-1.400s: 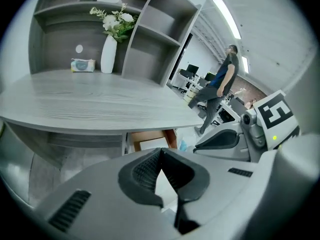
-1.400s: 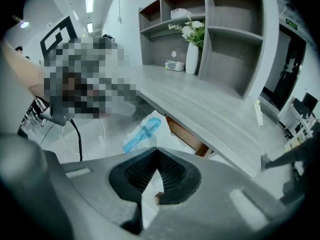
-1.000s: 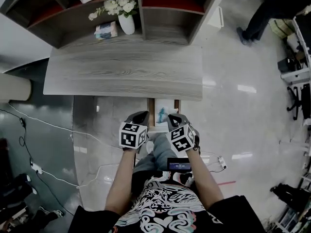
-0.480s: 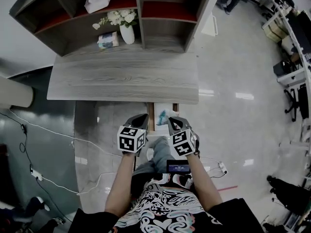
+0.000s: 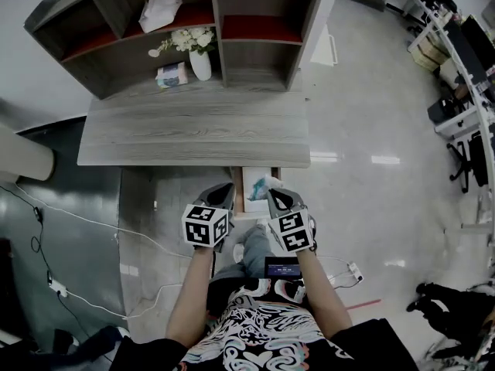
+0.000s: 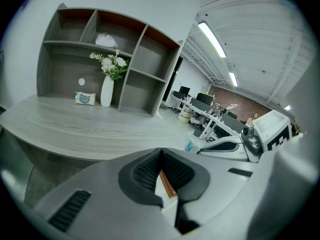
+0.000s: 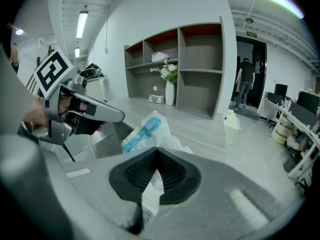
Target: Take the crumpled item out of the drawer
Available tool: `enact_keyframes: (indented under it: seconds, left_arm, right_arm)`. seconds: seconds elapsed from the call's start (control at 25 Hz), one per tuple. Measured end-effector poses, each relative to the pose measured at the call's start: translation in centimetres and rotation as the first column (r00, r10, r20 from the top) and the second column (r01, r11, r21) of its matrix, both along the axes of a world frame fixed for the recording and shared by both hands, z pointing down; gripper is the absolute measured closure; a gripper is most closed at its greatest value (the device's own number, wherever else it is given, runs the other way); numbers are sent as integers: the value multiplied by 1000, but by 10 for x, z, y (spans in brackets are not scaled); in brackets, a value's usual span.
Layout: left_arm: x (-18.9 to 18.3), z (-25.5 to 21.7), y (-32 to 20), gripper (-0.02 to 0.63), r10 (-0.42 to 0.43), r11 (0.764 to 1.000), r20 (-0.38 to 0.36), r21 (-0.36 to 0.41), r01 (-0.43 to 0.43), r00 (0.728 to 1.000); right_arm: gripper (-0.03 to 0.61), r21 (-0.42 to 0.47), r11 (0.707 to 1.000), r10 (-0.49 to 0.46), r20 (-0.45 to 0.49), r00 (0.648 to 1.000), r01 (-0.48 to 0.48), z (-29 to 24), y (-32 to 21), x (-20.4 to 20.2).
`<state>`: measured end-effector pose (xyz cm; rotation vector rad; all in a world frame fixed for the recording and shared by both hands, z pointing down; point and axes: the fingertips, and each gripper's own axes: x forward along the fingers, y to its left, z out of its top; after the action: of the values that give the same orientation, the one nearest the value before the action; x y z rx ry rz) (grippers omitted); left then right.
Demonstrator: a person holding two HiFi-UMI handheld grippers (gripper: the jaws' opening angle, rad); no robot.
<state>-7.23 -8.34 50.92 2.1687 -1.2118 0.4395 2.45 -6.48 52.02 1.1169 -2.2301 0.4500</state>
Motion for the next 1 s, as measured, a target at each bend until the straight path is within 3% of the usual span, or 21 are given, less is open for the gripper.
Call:
enact_keyframes:
  seconds: [0.6,1.0]
  left_arm:
    - [11,-55,14,607,7,992,-38,124,-2,999]
    - [2,-95,19,607,-30,980,-142,191,57,989]
  right_arm:
    - [571,86,994,66,69,995,-72,-39,24,11]
    - [571,132,984,104,133,986,-122,-63,32,12]
